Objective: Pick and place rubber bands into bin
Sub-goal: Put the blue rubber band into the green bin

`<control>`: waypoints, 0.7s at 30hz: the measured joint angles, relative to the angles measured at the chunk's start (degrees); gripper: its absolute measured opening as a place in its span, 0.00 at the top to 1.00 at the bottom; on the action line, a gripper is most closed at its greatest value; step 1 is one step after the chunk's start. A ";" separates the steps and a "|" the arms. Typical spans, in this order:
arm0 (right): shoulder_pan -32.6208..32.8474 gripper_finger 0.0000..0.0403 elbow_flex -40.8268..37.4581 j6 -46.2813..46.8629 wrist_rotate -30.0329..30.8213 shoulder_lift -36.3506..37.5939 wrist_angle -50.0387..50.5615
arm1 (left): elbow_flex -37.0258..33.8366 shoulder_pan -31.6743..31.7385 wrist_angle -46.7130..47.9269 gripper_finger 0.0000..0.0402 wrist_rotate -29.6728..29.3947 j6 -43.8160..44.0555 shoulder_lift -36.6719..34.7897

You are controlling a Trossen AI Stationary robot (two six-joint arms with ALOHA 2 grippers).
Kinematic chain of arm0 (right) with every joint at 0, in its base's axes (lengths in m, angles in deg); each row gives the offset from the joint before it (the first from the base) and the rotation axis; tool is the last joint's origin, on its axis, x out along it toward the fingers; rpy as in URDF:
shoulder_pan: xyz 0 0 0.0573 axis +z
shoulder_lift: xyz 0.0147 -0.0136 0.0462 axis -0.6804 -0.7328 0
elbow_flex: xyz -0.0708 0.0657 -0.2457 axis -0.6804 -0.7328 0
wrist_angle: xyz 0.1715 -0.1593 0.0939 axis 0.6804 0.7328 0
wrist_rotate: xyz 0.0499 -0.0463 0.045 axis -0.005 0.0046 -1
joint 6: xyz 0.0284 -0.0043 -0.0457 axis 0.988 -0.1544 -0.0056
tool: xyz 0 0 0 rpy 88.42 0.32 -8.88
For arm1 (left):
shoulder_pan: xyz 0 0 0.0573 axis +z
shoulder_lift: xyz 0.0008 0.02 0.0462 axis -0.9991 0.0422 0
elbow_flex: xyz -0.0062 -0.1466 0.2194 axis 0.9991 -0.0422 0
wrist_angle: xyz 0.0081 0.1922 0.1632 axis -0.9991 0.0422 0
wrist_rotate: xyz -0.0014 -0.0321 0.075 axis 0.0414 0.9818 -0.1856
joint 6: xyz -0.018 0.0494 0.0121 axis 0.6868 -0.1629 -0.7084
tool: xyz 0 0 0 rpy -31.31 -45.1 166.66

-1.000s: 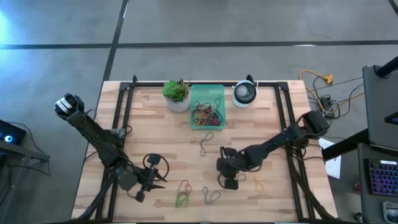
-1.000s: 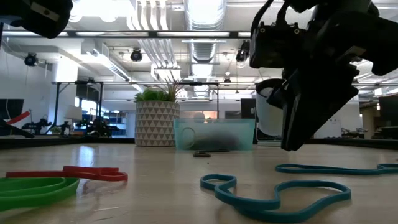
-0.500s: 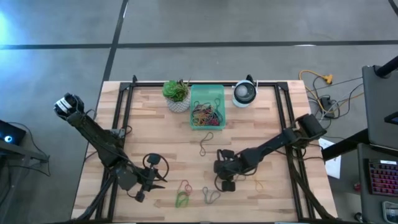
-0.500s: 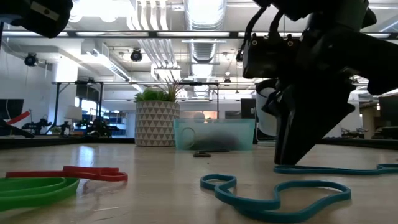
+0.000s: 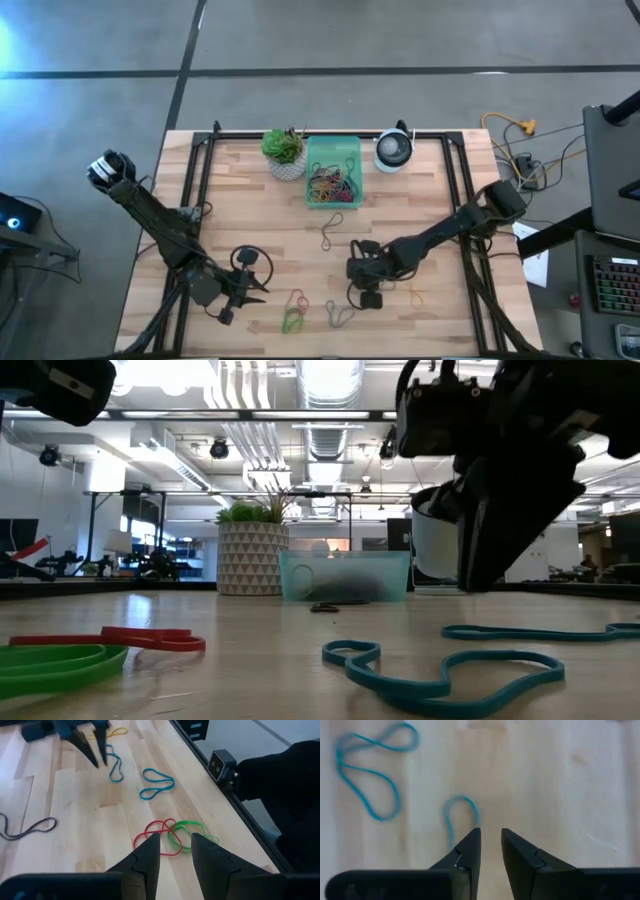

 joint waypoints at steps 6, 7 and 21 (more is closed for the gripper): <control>0.29 0.81 0.35 0.27 0.81 1.13 2.36 | -0.01 0.00 0.04 0.76 0.00 -1.07 0.02; 0.59 0.80 0.35 0.27 0.51 1.08 1.70 | 0.10 0.05 0.09 0.76 -0.03 -2.22 0.02; -0.62 0.79 0.24 -4.21 -5.75 -2.15 1.25 | 1.83 3.15 0.04 0.76 -1.91 -25.94 -3.20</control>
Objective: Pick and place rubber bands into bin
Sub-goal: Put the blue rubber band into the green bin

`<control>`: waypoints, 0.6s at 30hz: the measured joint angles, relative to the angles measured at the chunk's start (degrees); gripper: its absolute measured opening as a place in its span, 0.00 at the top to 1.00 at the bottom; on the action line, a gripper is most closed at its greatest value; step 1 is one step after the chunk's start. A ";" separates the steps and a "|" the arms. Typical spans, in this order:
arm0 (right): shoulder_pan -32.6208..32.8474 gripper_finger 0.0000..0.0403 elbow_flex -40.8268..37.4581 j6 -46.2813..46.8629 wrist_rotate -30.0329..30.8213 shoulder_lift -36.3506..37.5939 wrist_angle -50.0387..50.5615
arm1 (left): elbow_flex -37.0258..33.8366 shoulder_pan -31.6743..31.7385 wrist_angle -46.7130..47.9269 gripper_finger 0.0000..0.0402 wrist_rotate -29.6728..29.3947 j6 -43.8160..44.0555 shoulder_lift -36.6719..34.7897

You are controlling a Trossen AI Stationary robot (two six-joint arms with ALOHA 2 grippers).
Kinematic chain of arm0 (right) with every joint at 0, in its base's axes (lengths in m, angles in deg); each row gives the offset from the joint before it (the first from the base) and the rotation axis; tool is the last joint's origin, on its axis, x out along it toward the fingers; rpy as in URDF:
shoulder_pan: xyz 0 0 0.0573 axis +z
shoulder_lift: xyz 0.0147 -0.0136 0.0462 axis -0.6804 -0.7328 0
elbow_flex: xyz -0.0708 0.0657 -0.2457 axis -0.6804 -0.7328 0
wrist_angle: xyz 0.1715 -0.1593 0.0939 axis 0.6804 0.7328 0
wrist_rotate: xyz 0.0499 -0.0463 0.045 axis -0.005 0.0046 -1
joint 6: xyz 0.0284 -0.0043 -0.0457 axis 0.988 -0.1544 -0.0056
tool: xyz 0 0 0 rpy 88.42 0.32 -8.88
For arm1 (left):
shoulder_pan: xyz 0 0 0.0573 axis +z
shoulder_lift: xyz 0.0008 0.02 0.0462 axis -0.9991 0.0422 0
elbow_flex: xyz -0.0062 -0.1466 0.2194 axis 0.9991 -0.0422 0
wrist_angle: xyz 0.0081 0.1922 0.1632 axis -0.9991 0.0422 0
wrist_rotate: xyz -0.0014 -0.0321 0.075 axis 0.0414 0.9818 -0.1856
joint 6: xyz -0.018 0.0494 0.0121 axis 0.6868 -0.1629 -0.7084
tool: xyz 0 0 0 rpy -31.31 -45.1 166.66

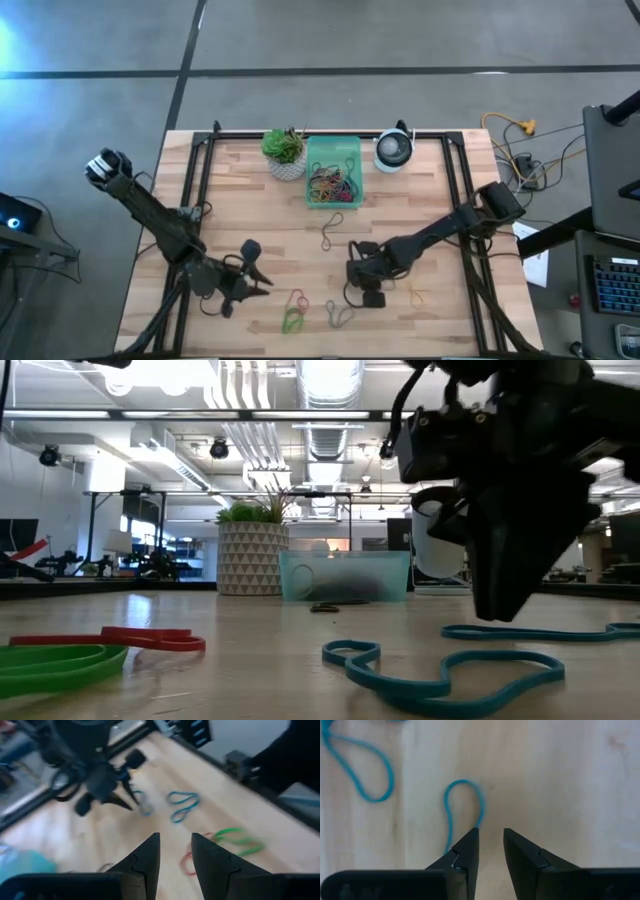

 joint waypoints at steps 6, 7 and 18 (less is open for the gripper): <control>-0.08 0.78 -0.39 1.23 -1.21 -0.15 -0.41 | -1.87 2.94 3.80 0.76 -8.01 -1.17 -3.03; -0.07 0.77 -0.42 1.30 -1.46 -0.15 -0.48 | -2.27 3.45 5.00 0.76 -8.58 -0.73 -3.47; -0.08 0.77 -0.52 2.52 -1.46 -0.15 -1.91 | -5.98 8.63 7.56 0.76 -21.83 -9.57 -8.65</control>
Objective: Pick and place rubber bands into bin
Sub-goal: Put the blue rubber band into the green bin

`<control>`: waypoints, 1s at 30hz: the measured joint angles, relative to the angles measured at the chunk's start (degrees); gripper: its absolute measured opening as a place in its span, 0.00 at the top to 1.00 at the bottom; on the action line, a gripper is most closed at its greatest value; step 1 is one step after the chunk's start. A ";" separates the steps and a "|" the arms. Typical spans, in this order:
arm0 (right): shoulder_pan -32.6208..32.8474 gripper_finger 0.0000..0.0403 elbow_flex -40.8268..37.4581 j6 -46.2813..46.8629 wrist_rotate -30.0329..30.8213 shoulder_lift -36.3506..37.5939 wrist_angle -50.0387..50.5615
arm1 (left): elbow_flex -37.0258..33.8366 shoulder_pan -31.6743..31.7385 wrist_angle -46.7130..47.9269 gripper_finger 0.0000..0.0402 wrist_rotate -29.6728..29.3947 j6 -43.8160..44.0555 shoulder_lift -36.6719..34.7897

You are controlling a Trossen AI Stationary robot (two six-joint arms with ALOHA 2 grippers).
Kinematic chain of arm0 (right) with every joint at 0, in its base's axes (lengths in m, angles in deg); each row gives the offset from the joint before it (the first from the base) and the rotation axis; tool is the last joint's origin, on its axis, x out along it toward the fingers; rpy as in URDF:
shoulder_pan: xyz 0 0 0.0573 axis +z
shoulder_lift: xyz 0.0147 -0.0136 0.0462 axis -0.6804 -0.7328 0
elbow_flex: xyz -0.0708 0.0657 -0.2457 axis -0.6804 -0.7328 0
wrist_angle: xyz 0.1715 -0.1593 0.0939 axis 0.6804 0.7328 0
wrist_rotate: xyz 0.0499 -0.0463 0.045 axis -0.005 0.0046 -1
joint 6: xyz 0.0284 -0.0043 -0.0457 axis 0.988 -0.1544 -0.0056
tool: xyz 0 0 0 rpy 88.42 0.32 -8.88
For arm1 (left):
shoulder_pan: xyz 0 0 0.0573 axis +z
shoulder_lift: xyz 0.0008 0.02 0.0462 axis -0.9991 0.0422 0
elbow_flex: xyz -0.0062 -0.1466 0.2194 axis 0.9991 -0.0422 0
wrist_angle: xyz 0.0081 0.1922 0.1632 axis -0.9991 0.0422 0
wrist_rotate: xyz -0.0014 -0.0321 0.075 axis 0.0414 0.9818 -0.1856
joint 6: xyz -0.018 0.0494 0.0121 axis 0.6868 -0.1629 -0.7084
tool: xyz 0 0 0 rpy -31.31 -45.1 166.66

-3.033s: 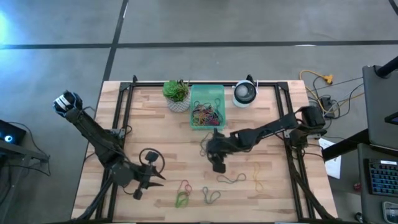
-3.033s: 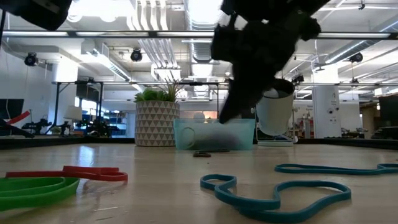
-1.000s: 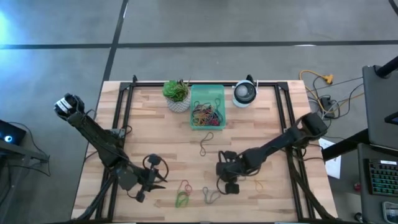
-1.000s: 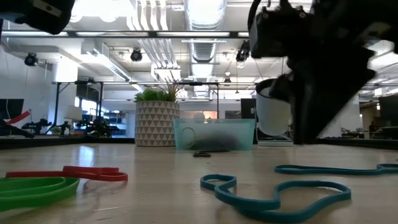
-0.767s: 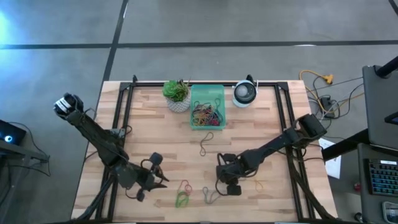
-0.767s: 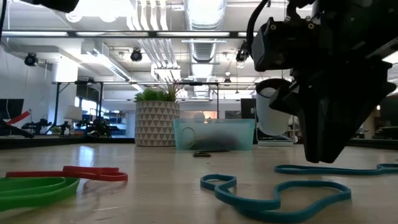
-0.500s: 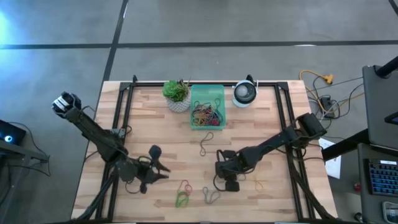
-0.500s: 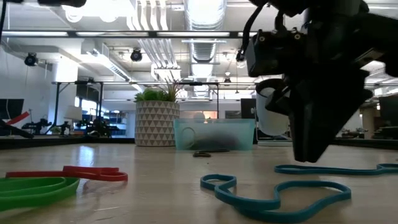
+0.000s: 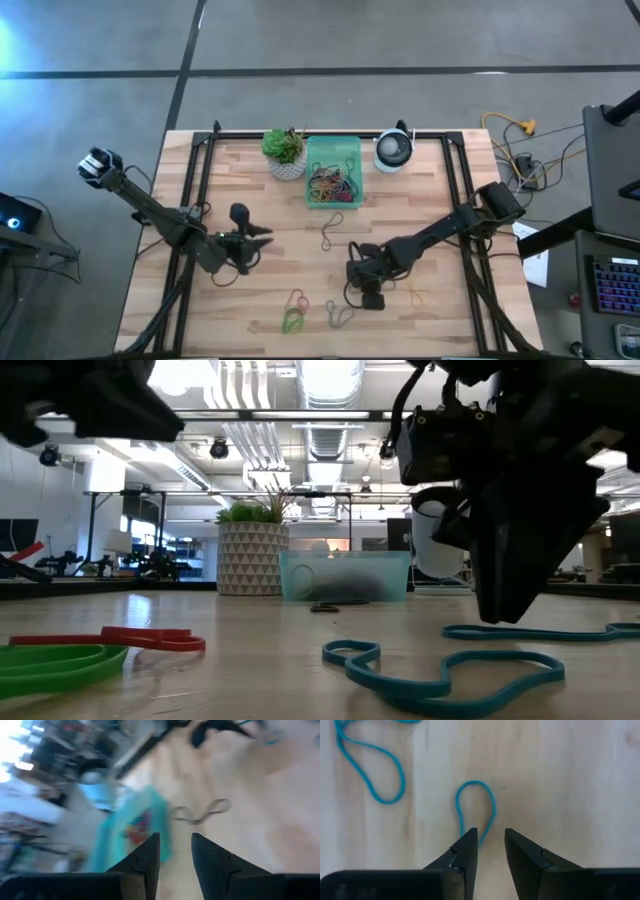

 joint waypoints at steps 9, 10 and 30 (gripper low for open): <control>-2.76 0.78 -0.44 -7.02 1.36 0.00 1.70 | 0.00 -0.18 12.02 0.76 -5.93 7.12 -6.34; -2.90 0.78 -0.44 -7.12 1.23 0.00 1.77 | 0.00 -0.15 14.04 0.76 -5.81 7.28 -7.12; 1.22 0.80 -0.79 2.11 2.51 -0.20 -1.56 | -0.40 -0.08 17.98 0.76 -6.38 5.68 -9.39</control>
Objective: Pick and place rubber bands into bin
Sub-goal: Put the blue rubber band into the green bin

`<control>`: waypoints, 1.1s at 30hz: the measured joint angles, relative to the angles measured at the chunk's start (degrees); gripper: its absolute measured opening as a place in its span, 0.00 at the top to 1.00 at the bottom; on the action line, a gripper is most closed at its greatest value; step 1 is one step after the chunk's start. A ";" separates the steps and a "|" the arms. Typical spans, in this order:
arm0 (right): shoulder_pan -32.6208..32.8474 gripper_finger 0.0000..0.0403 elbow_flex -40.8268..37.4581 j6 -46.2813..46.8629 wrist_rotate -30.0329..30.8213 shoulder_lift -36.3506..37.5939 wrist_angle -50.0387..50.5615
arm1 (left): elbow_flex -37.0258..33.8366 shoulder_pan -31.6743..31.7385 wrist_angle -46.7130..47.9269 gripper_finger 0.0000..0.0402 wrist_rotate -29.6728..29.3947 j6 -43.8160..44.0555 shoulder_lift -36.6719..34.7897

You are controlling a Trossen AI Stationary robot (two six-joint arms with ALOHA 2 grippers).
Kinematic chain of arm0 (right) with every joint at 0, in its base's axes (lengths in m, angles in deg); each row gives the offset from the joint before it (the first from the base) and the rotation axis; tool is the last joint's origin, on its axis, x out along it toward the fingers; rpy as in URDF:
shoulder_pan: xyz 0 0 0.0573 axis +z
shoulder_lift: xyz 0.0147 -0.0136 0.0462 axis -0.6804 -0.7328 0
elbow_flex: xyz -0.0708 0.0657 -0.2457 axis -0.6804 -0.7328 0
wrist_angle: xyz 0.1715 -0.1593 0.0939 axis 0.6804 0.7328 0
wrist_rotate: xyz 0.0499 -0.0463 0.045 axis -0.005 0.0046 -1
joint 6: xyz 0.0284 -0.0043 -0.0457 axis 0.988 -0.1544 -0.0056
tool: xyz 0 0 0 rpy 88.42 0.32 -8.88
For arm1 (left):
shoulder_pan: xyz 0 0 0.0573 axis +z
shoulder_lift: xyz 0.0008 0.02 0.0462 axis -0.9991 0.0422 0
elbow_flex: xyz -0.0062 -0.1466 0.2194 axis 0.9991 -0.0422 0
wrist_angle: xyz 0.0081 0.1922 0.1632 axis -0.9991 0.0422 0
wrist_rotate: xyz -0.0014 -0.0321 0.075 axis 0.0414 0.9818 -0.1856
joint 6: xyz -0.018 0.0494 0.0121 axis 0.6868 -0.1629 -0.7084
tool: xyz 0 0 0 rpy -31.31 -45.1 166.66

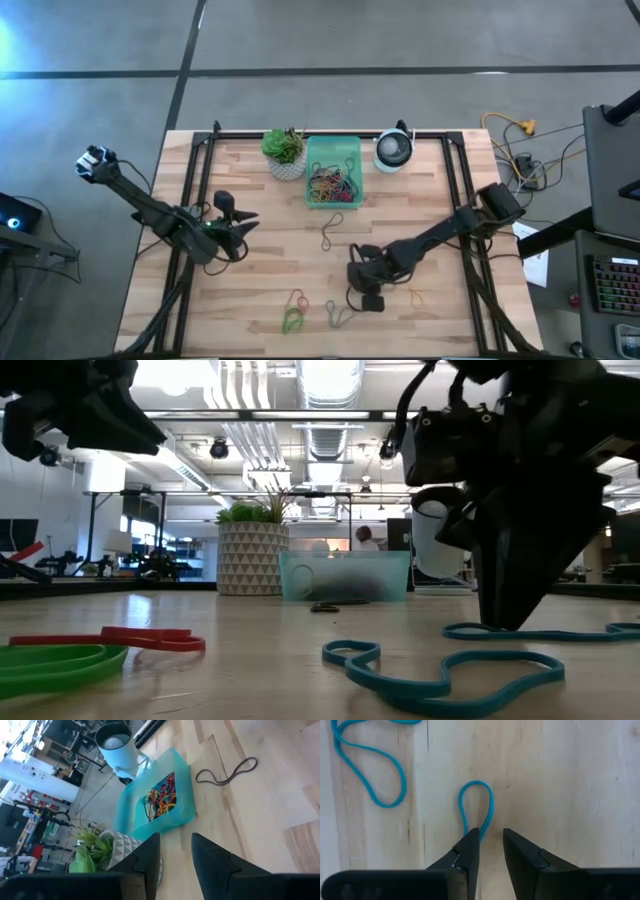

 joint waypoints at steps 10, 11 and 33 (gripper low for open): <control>1.40 0.79 0.37 2.55 2.05 -3.64 0.24 | 0.00 0.00 -0.01 0.76 0.17 8.80 5.35; 1.38 0.78 0.60 2.64 1.55 -3.89 0.60 | 0.00 0.00 0.03 0.76 0.17 9.77 6.12; 3.21 0.76 0.98 4.53 2.16 -4.61 2.99 | 0.41 0.00 -0.71 0.76 0.28 16.36 16.83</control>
